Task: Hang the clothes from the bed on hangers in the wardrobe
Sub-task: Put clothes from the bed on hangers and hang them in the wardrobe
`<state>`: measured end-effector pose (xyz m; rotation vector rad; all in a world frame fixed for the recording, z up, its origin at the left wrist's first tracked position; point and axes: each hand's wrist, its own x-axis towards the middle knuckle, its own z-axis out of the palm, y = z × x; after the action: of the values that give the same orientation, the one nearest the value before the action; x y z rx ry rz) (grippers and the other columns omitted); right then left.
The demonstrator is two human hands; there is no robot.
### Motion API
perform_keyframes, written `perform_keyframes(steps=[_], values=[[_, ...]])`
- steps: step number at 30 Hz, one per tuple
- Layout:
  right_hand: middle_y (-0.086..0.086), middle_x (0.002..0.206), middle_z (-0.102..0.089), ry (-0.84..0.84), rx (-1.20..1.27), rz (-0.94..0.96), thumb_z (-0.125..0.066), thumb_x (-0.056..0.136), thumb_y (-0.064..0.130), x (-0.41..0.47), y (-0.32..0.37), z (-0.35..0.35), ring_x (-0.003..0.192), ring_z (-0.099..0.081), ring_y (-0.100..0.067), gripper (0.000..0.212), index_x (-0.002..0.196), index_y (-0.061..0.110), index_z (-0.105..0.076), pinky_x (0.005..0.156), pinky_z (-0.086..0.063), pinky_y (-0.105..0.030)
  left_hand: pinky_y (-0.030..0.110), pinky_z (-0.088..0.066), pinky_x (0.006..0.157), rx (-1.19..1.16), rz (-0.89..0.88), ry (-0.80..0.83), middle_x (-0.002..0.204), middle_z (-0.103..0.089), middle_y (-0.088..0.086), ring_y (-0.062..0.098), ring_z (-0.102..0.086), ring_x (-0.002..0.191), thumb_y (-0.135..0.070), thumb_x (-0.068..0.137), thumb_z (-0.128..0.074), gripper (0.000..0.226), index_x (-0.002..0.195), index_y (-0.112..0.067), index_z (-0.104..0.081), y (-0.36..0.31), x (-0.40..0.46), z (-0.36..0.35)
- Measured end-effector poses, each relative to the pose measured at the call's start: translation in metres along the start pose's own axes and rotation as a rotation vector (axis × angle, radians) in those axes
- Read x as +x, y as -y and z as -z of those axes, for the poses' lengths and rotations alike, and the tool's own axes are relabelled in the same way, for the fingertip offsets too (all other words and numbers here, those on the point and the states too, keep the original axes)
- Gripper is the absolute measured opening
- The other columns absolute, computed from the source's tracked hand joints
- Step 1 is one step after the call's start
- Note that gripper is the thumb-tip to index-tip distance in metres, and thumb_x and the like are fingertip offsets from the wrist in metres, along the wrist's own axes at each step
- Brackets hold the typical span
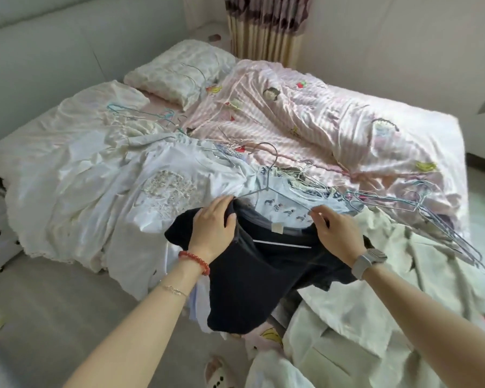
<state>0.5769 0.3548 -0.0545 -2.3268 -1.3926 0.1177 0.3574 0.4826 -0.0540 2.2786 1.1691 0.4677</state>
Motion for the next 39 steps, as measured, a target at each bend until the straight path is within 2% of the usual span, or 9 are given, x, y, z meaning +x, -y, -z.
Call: perform_keyframes(steps=[7, 10, 16, 19, 23, 26, 29, 32, 39], values=[[-0.011, 0.097, -0.067, -0.082, -0.079, -0.267, -0.041, 0.097, 0.026, 0.076, -0.080, -0.019, 0.090, -0.059, -0.032, 0.023, 0.108, 0.021, -0.061, 0.071, -0.041, -0.036, 0.037, -0.014, 0.116, 0.059, 0.050, 0.281, 0.152, -0.024, 0.001, 0.019, -0.018, 0.140, -0.024, 0.097, -0.040, 0.048, 0.143, -0.020, -0.030, -0.020, 0.054, -0.072], [-0.013, 0.102, -0.063, -0.017, -0.076, -0.280, -0.041, 0.096, 0.017, 0.122, -0.114, -0.031, 0.102, -0.053, -0.032, 0.022, 0.107, 0.018, -0.060, 0.085, -0.031, -0.038, 0.038, -0.009, 0.115, 0.126, 0.111, 0.439, 0.155, -0.013, -0.002, 0.018, -0.007, 0.143, -0.028, 0.098, -0.036, 0.051, 0.146, -0.024, -0.020, -0.021, 0.066, -0.112], [-0.005, 0.108, -0.064, 0.152, -0.113, -0.317, -0.043, 0.091, 0.011, 0.186, -0.178, -0.103, 0.112, -0.045, -0.026, 0.023, 0.094, 0.018, -0.065, 0.088, -0.021, -0.035, 0.048, -0.004, 0.114, 0.331, 0.224, 0.741, 0.157, 0.005, -0.002, 0.023, 0.006, 0.143, -0.036, 0.098, -0.030, 0.056, 0.148, -0.028, -0.007, 0.002, 0.071, -0.188], [0.000, 0.136, -0.046, 0.303, -0.158, -0.428, -0.037, 0.095, 0.020, 0.195, -0.198, -0.134, 0.130, -0.032, -0.023, 0.029, 0.118, 0.024, -0.054, 0.103, -0.020, -0.047, 0.051, 0.000, 0.113, 0.383, 0.256, 0.842, 0.156, 0.013, 0.000, 0.025, 0.013, 0.142, -0.040, 0.098, -0.027, 0.057, 0.148, -0.029, -0.002, 0.013, 0.068, -0.210], [-0.004, 0.154, -0.016, 0.560, -0.192, -0.337, -0.025, 0.098, 0.034, 0.181, -0.200, -0.164, 0.142, -0.007, -0.023, 0.046, 0.143, 0.027, -0.023, 0.110, -0.003, -0.058, 0.052, 0.001, 0.113, 0.429, 0.255, 0.906, 0.155, 0.019, 0.001, 0.026, 0.015, 0.142, -0.042, 0.098, -0.026, 0.057, 0.148, -0.030, -0.002, 0.023, 0.065, -0.225], [-0.006, 0.156, -0.001, 0.628, -0.233, -0.324, -0.019, 0.098, 0.036, 0.174, -0.193, -0.170, 0.143, 0.005, -0.024, 0.049, 0.146, 0.029, -0.012, 0.111, 0.003, -0.057, 0.051, -0.003, 0.113, 0.404, 0.262, 0.903, 0.156, 0.014, 0.000, 0.026, 0.011, 0.143, -0.041, 0.098, -0.027, 0.056, 0.148, -0.029, -0.005, 0.025, 0.069, -0.228], [-0.010, 0.155, -0.004, 0.488, -0.185, -0.346, -0.023, 0.098, 0.032, 0.170, -0.174, -0.167, 0.143, 0.002, -0.027, 0.049, 0.146, 0.022, -0.018, 0.111, 0.002, -0.054, 0.046, -0.015, 0.114, 0.313, 0.277, 0.818, 0.157, 0.000, -0.001, 0.022, -0.001, 0.143, -0.036, 0.099, -0.031, 0.052, 0.148, -0.025, -0.016, 0.027, 0.071, -0.222], [-0.009, 0.154, -0.015, 0.375, -0.108, -0.273, -0.031, 0.097, 0.026, 0.157, -0.136, -0.166, 0.142, -0.008, -0.027, 0.047, 0.143, 0.017, -0.027, 0.112, -0.004, -0.052, 0.040, -0.023, 0.112, 0.173, 0.351, 0.660, 0.155, -0.015, 0.000, 0.018, -0.015, 0.141, -0.032, 0.098, -0.035, 0.049, 0.145, -0.022, -0.026, 0.028, 0.067, -0.205], [-0.005, 0.149, -0.030, 0.513, 0.008, 0.040, -0.033, 0.098, 0.026, 0.086, -0.002, -0.172, 0.140, -0.018, -0.024, 0.045, 0.142, 0.016, -0.031, 0.111, -0.015, -0.048, 0.036, -0.027, 0.106, 0.204, 0.525, 0.224, 0.146, -0.033, -0.002, 0.019, -0.034, 0.132, -0.024, 0.096, -0.039, 0.044, 0.139, -0.021, -0.036, 0.048, 0.001, -0.115]])
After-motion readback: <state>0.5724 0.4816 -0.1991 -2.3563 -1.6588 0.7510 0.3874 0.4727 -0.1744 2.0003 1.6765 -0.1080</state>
